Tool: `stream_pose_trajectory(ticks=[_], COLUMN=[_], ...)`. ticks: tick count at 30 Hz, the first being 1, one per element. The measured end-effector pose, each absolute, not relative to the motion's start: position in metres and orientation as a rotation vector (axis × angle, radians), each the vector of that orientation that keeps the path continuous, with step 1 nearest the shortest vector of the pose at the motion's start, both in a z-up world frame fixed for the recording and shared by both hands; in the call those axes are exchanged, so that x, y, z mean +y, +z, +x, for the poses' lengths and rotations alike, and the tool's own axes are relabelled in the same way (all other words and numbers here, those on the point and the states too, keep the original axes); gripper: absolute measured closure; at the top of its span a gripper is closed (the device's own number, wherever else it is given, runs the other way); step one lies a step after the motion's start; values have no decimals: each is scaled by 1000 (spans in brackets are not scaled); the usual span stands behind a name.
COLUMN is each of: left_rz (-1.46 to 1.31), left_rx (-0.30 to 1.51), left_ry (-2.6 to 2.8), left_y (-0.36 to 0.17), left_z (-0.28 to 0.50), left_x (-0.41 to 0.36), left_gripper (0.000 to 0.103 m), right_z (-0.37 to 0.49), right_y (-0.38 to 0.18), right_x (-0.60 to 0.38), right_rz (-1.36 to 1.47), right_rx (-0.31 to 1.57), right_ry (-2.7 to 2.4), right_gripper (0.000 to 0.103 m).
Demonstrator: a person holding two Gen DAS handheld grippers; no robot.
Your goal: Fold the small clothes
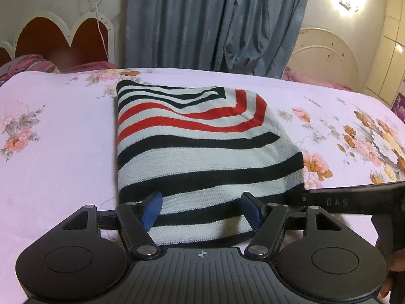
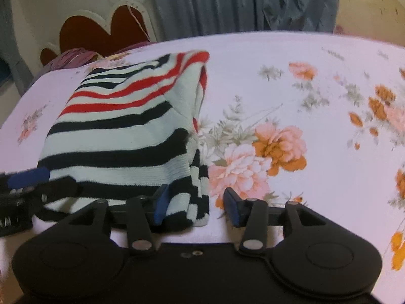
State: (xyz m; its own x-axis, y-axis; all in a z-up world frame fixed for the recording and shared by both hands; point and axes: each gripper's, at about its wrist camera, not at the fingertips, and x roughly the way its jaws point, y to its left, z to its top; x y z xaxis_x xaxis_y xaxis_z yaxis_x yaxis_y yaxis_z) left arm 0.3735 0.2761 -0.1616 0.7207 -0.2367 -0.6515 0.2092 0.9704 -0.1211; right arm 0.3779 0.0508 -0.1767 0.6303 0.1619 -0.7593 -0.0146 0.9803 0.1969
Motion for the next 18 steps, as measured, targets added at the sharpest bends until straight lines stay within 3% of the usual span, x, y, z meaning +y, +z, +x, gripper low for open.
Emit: stream_pose_trajectory(ticks=[2,4,7,10,13,18], left_rz=[-60,-83,-87,-113,-107,-116], left_rx=[733,733,725,747,848,905], left_ry=[-246,-241,-195,-157,-53,49], left_y=[-157,-152,-145,-139,-136,-130], left_z=[374,372,367,360,355,320], left_x=[278,280,279,281,280,282], left_gripper=[31,16,1,0,0,0], right_z=[378,370,360,349,338,305], right_y=[-168,-159,-146,-135,-128,-115], right_x=[52,54,53,53,51,43], right_rz=[183,173,203,202,205,217], right_rx=[897,873,842,829,846,851], right_ry=[96,101,109,129,149,184], right_gripper=[59,58,46,41,24,17])
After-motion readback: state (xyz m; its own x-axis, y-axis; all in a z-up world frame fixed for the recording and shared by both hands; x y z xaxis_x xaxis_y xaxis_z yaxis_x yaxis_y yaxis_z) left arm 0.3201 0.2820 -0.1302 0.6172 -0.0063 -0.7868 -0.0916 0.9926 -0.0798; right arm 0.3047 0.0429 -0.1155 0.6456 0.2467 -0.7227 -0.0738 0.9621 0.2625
